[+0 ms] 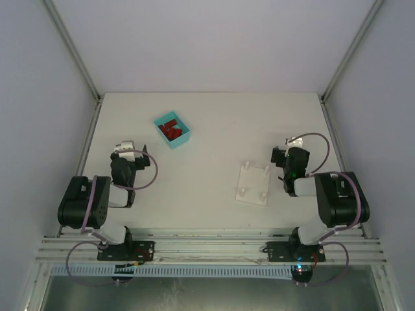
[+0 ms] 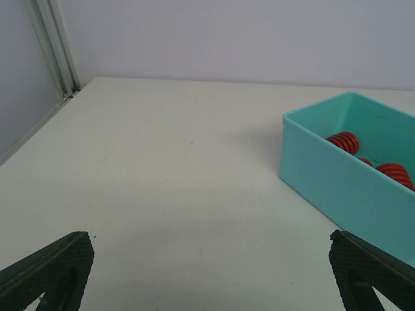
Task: Install the large spring
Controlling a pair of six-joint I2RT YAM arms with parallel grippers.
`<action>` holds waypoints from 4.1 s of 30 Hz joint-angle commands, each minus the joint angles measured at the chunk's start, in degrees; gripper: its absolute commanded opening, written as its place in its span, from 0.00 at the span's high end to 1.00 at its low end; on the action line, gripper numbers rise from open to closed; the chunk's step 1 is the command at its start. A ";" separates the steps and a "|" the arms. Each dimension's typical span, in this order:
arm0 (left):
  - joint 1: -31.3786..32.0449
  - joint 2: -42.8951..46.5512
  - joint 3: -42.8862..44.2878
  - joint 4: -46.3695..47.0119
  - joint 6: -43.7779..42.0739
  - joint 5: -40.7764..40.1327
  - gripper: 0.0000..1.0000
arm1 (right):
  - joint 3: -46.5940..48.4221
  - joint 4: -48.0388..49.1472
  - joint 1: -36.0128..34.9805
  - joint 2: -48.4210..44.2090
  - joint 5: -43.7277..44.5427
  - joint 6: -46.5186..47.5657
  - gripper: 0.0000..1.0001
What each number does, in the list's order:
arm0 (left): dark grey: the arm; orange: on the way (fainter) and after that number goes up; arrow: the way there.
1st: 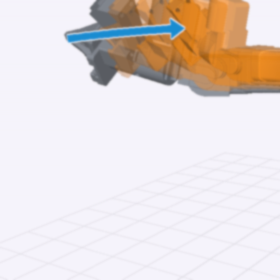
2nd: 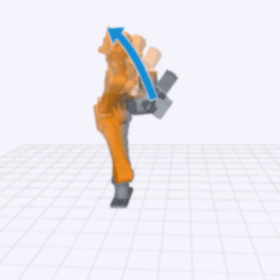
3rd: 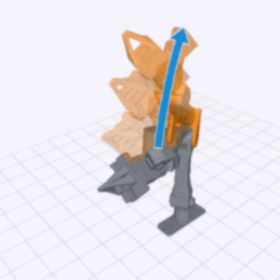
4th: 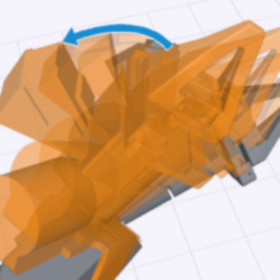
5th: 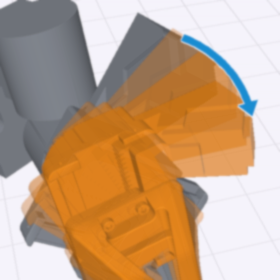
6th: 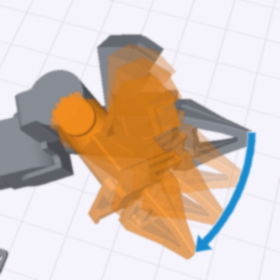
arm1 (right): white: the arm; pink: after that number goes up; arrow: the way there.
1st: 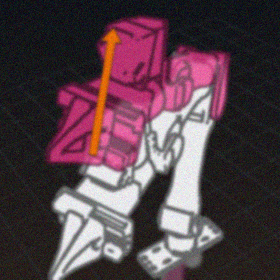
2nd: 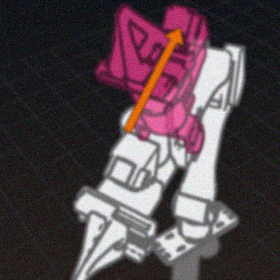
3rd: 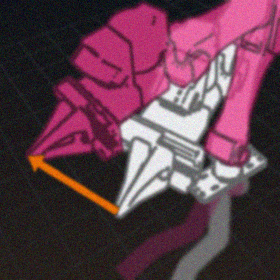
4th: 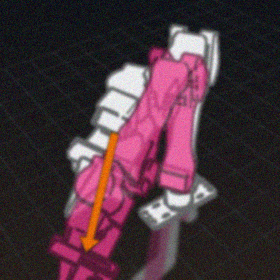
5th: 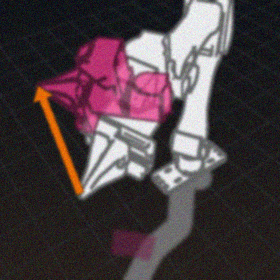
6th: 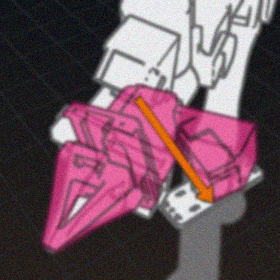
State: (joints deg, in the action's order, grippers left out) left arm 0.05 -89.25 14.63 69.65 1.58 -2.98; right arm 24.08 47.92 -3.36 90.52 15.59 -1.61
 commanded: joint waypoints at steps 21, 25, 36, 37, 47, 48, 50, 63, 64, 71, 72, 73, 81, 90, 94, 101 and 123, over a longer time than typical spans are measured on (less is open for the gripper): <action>0.14 6.76 8.70 -18.31 -0.99 5.96 0.01 | 0.05 -8.08 -1.25 -12.44 1.62 1.56 0.01; 0.35 10.07 13.05 -26.91 2.38 7.56 0.01 | 7.59 -26.58 -1.29 -22.76 -1.61 -2.82 0.01; 0.26 20.14 31.68 -51.31 19.16 11.46 0.01 | 43.49 -86.88 -0.73 -20.67 -0.44 -27.29 0.01; 0.29 20.36 33.42 -54.25 20.88 11.46 0.01 | 44.18 -87.61 -0.28 -20.50 -3.10 -26.54 0.01; -2.17 16.85 38.80 -61.96 29.96 24.36 0.01 | 37.89 -82.33 -4.51 -24.45 -23.80 -26.84 0.01; -2.17 15.02 40.81 -64.08 28.65 25.10 0.01 | 36.75 -81.93 -6.00 -24.86 -23.11 -26.48 0.01; -2.07 11.01 44.79 -68.57 25.82 25.62 0.05 | 34.12 -80.14 -10.44 -25.84 -20.19 -24.96 0.01; 4.44 -9.06 67.97 -85.31 3.11 12.57 0.34 | 24.42 -67.43 -26.61 -25.07 -8.65 -17.39 0.01; 4.79 -10.90 69.99 -87.03 1.50 12.56 0.36 | 23.91 -66.96 -26.89 -25.09 -8.22 -17.26 0.01; 7.98 -20.27 80.01 -93.43 -10.77 9.90 0.51 | 20.79 -61.15 -27.32 -27.86 -8.92 -16.78 0.01; 8.41 -21.96 81.68 -95.00 -11.89 8.67 0.52 | 19.07 -59.79 -27.32 -28.53 -8.10 -16.89 0.01; 8.85 -23.79 83.75 -96.35 -13.13 7.01 0.53 | 18.15 -58.73 -27.32 -28.92 -7.28 -17.02 0.01; 12.42 -34.83 94.74 -104.81 -21.19 1.52 0.57 | 16.20 -57.74 -27.41 -31.44 -3.09 -17.55 0.01; 13.30 -40.01 97.63 -106.13 -23.10 -0.49 0.60 | 16.22 -58.00 -27.41 -31.31 -2.94 -17.64 0.01; 13.52 -41.19 98.61 -106.13 -23.47 -1.59 0.62 | 16.25 -58.55 -27.43 -32.27 -2.98 -17.73 0.01; 13.79 -42.64 98.74 -105.68 -24.72 -2.54 0.62 | 15.71 -58.56 -27.41 -34.03 -1.70 -17.64 0.01; 14.35 -49.17 96.00 -102.48 -27.51 -2.07 0.57 | 15.13 -58.81 -27.37 -35.49 0.50 -17.29 0.01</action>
State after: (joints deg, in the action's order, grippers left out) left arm 14.17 -136.29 112.05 -32.01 -24.67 -6.46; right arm 40.01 -10.83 -30.35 55.99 14.72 -19.20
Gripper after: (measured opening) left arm 0.426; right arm 0.991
